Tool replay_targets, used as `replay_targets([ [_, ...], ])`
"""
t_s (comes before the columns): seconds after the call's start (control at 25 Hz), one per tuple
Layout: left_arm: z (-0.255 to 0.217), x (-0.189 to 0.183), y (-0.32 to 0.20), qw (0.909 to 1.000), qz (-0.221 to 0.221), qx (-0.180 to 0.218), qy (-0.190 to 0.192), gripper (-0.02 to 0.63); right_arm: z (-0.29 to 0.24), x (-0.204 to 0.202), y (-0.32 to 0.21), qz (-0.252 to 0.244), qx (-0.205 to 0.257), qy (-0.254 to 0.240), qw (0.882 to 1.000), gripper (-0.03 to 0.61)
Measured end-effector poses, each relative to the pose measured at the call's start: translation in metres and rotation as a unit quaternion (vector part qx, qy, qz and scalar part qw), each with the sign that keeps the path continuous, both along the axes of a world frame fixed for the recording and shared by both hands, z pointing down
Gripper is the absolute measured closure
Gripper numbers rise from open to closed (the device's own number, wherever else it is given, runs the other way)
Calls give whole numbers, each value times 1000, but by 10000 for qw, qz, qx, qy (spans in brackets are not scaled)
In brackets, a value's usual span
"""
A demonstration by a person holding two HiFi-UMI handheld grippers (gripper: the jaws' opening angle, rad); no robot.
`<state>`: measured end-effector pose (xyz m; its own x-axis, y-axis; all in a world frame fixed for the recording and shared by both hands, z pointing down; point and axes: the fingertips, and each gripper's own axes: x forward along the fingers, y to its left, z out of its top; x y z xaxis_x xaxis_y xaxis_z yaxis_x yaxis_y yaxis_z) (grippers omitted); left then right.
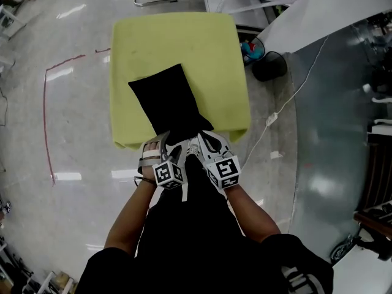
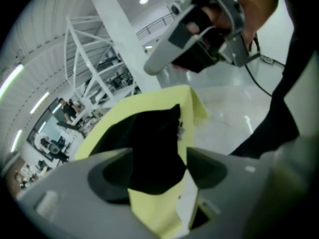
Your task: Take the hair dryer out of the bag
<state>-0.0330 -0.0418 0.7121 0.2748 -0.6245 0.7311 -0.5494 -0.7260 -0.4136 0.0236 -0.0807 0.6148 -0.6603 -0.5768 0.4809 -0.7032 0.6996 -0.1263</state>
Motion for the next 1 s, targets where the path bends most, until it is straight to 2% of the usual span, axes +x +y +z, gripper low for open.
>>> replay_targets([
  [0.28,11,2,-9,9989,264,116,-373,309,15,15,3,57,-160,91,9998,572],
  [0.36,6,2,-9,9990,253,136,-334,390,18,19,3,62,-187,104,9998,572],
  [0.48,-4,1,-11,9998,68,131,-107,594,26,22,6,47,-263,135,9996,572],
  [0.68,-26,-6,-20,9975,-422,-122,549,598,38,15,22,-214,-372,199,9989,572],
  [0.84,-41,-7,-32,9968,-434,-200,647,600,45,2,33,-506,-387,264,9976,572],
  [1.0,-60,-14,-48,9925,-637,-196,1027,600,49,-16,37,-837,-321,406,9951,572],
])
